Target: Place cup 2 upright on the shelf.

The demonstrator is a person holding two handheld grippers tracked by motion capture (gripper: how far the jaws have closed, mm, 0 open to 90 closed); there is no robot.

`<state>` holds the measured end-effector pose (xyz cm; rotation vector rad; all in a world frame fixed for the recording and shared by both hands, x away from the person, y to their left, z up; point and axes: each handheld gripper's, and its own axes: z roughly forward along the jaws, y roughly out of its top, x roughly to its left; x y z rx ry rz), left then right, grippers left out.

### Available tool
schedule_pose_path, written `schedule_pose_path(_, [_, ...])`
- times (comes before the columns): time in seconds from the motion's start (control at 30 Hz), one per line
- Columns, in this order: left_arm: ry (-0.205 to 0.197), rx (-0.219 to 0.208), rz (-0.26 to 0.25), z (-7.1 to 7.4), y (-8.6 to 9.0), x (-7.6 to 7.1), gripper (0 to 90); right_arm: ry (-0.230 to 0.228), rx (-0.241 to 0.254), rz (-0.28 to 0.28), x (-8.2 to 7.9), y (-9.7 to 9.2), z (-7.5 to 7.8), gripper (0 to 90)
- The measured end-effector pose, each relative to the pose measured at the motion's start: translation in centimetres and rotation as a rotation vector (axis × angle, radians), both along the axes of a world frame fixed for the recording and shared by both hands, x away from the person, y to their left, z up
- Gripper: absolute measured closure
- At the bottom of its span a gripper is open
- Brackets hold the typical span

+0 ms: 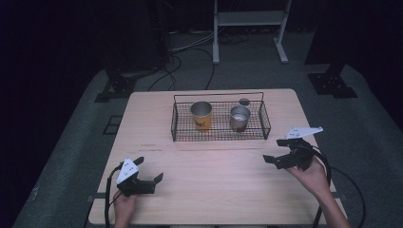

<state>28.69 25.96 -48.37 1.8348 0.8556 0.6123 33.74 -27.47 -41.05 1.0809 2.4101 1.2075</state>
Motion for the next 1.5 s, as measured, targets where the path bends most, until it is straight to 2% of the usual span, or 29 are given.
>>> schedule_pose_path(0.4, [0.002, 0.005, -0.001, 0.0, -0.1, 0.0, 0.0, 0.017, 0.007, -0.033, -1.1, -1.5, -1.2, 9.8])
schedule_pose_path(0.9, [0.003, 0.006, 0.0, 0.0, -0.1, 0.0, 0.0, 0.003, 0.002, -0.062, -2.4, -2.4, -2.5, 9.9])
schedule_pose_path(1.23, [0.006, 0.006, 0.001, 0.0, -0.1, 0.0, 0.0, 0.005, 0.02, -0.09, -3.6, -3.2, -3.8, 9.9])
schedule_pose_path(1.5, [0.004, 0.008, 0.0, 0.0, -0.1, 0.0, 0.0, -0.009, 0.041, -0.112, -4.6, -3.8, -4.4, 9.9])
